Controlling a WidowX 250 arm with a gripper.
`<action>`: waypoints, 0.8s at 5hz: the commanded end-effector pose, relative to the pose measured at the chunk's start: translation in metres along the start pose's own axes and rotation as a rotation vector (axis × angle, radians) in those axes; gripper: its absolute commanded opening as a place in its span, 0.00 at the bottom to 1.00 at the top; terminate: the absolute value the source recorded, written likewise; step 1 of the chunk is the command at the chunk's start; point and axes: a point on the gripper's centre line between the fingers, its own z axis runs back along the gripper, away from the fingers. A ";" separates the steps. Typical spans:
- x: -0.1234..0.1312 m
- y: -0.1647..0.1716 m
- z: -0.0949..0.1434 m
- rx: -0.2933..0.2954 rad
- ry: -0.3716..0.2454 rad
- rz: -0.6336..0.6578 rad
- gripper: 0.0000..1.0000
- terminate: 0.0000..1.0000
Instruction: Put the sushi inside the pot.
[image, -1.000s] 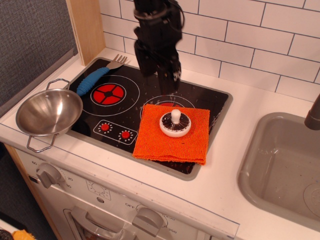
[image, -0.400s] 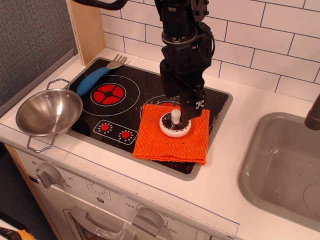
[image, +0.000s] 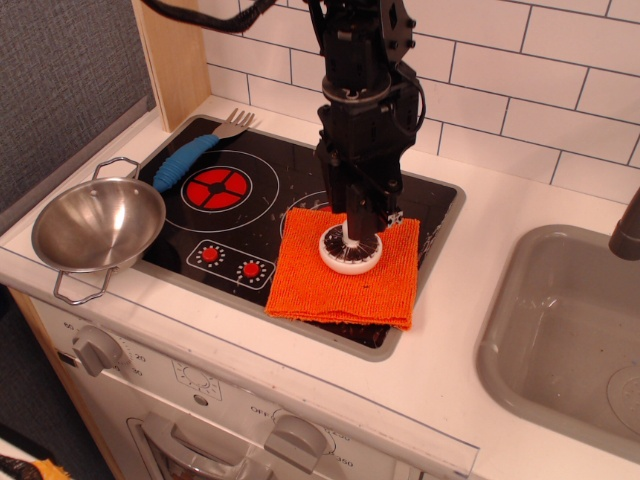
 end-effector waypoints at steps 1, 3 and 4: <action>-0.005 0.004 0.002 0.024 -0.003 0.008 1.00 0.00; -0.005 0.002 -0.001 0.035 0.010 0.002 0.00 0.00; -0.007 0.005 0.006 0.036 0.012 0.010 0.00 0.00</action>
